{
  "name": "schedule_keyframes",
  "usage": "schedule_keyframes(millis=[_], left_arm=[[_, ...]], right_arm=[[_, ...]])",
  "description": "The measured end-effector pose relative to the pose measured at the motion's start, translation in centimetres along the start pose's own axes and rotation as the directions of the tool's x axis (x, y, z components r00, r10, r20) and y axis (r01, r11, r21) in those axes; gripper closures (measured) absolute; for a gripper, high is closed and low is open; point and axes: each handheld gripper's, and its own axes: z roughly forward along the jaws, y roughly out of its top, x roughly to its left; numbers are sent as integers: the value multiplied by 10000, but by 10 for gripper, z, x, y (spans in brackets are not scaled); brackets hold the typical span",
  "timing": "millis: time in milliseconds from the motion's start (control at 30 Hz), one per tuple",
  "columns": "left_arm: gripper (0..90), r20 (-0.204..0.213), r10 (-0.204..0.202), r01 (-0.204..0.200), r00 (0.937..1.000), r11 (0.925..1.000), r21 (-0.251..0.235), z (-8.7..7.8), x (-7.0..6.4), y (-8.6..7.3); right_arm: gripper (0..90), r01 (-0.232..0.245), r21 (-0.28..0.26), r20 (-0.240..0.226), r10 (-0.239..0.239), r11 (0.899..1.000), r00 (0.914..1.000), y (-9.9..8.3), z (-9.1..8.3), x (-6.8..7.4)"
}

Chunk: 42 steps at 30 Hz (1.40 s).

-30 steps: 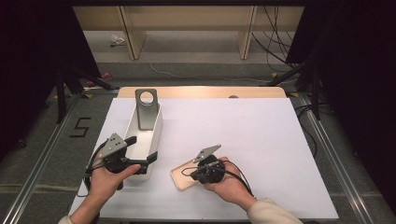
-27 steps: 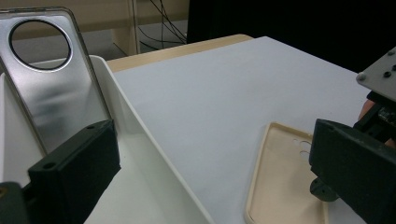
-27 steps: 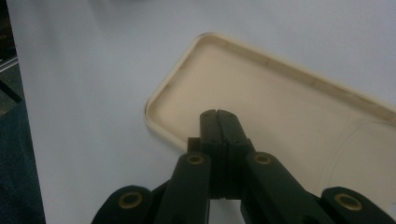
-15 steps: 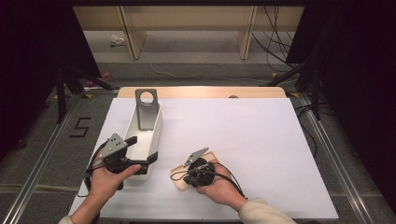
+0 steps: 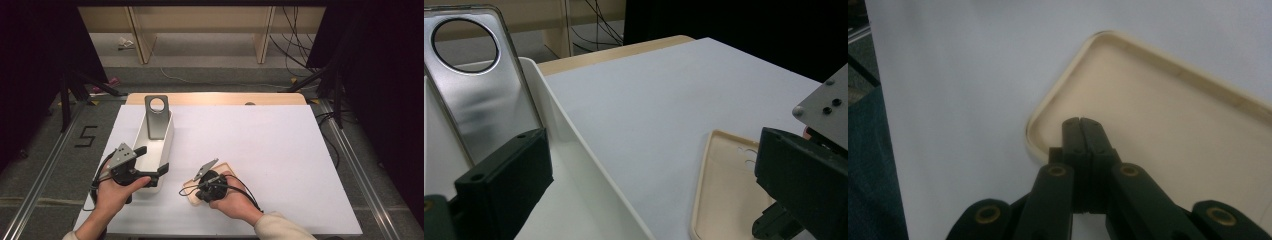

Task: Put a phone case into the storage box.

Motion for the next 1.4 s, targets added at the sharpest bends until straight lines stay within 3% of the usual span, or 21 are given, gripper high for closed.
schedule_keyframes(millis=[533,733,1133,1267,1400], left_arm=[[15,-13,-19,19,10000,10000,3,-1,0,0],[15,-14,-31,31,10000,10000,9,-1,0,0],[15,4,-8,8,10000,10000,15,-1,0,-1],[16,7,-7,7,10000,10000,21,-1,0,-1],[16,12,-7,7,10000,10000,33,-1,0,-1]], right_arm=[[900,753,1406,-521,-686,9872,9963,-3,-8,2],[900,995,1937,-795,-855,9760,9932,-9,-15,1],[900,1411,2471,-1127,-1162,9587,9868,-20,-25,-5],[900,1761,2696,-1314,-1450,9467,9807,-23,-28,-7],[900,1743,2917,-1382,-1389,9405,9806,-25,-30,-8]])
